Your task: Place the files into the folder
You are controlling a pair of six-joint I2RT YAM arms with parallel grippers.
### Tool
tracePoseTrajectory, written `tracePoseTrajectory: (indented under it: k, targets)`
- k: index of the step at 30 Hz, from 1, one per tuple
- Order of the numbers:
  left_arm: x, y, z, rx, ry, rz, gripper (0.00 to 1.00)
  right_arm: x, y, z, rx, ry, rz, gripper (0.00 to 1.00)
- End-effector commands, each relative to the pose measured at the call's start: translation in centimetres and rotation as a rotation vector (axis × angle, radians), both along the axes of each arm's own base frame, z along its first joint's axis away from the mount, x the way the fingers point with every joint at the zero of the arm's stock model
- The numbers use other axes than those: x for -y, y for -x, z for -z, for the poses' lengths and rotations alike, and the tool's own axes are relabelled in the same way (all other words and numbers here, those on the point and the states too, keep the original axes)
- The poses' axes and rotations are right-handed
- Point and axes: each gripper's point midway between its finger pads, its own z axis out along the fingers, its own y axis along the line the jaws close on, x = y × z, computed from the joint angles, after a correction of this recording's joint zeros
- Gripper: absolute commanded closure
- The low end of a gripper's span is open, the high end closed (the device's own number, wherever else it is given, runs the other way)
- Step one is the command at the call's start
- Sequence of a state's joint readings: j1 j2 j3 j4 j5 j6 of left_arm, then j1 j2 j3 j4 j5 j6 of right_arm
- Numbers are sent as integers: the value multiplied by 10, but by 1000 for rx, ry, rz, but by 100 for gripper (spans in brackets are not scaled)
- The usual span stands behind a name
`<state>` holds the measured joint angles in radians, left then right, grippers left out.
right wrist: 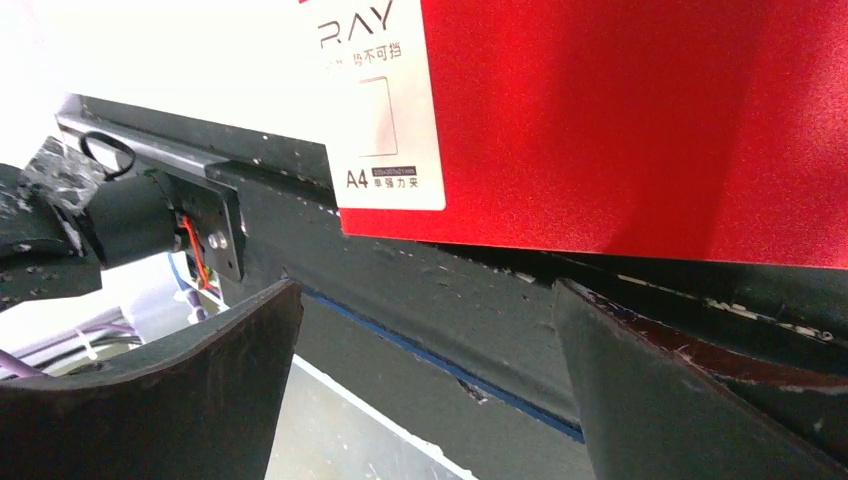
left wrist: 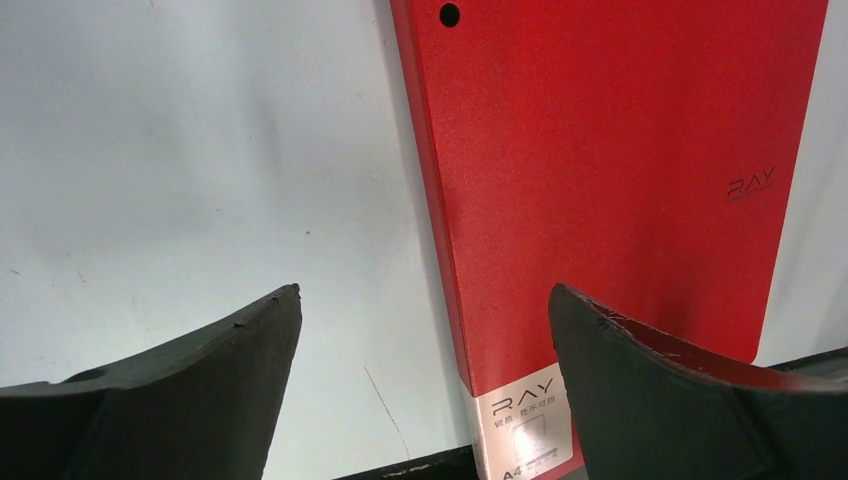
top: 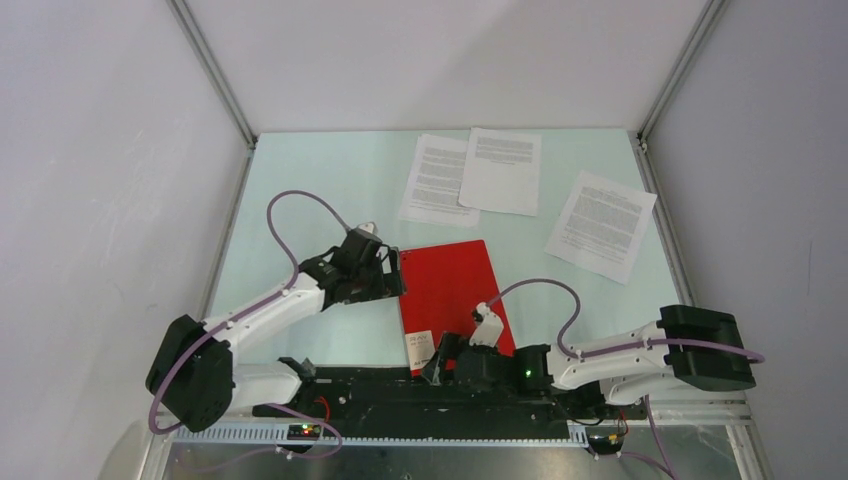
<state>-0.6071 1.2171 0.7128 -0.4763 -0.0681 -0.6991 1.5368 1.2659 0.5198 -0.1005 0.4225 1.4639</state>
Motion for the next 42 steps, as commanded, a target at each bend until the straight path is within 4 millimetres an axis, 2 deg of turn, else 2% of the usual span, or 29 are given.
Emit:
tracePoseTrajectory:
  k: [1,6,14,22,25,36,40,42]
  targets:
    - [5,-4,-10,36,56,-9,2,-3,-19,-8,72,-80,126,0]
    - [4,-4,-9,31,58,-6,2,7,-33,-13,122,-178,216,0]
    - [9,-7,-9,17,65,9,2,46,-48,-7,150,-254,326,0]
    - [19,-9,-4,-14,95,20,2,60,-51,-17,149,-367,340,0]
    - [23,-11,-3,-19,108,20,2,68,-55,-13,142,-405,362,0]
    - [26,-9,4,-41,115,22,2,67,-81,-25,158,-463,395,0]
    - [29,-9,12,-61,117,19,0,68,-91,-25,138,-503,428,0]
    - [33,-11,16,-66,130,20,5,69,-92,-17,124,-499,431,0]
